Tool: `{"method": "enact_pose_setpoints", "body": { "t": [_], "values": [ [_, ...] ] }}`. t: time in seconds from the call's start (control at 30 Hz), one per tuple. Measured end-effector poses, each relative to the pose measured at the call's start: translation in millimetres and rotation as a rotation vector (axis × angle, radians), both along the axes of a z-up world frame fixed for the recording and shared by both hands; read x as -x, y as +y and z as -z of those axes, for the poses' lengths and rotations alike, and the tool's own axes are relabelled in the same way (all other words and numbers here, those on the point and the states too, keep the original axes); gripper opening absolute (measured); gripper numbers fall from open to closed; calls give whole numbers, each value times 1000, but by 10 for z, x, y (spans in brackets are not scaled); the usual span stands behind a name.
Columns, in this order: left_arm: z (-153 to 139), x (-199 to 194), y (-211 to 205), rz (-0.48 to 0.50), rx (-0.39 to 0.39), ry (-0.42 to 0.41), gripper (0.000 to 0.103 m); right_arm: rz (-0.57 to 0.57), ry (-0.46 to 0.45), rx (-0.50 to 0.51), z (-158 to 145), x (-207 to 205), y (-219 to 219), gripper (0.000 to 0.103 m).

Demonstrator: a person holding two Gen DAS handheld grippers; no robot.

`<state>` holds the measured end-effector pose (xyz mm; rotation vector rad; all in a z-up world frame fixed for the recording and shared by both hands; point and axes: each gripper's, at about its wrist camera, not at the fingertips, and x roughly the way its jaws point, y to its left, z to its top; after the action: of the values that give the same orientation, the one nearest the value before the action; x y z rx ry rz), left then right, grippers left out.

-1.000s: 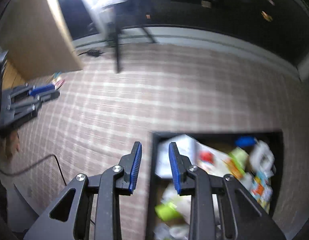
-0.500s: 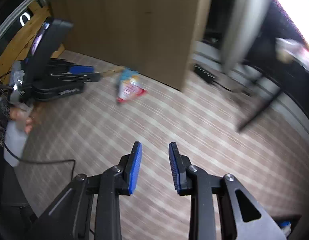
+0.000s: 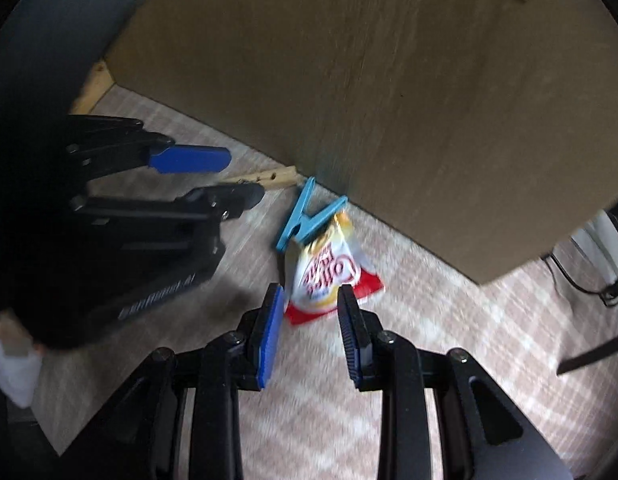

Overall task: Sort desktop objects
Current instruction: 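Grasp the Coffee-mate sachet with right tool while left tool grasps the wooden clothespin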

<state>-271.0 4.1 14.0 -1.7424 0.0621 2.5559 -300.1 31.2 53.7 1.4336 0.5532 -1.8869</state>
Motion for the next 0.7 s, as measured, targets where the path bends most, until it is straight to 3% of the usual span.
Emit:
{"method": "enact_pose_setpoints", "body": {
  "t": [0.17,0.47,0.7],
  "values": [
    [102,-4,-16,2,-13,-16,31,4,-18,-13,169,47,-79,28],
    [196,-70,-261,-46,-59,-19,26,-14,29,-20,175,48,-48,28],
    [249,-217,-297,-37,-37,-2,23,-26,57,-47,189,31,33,27]
  ]
}}
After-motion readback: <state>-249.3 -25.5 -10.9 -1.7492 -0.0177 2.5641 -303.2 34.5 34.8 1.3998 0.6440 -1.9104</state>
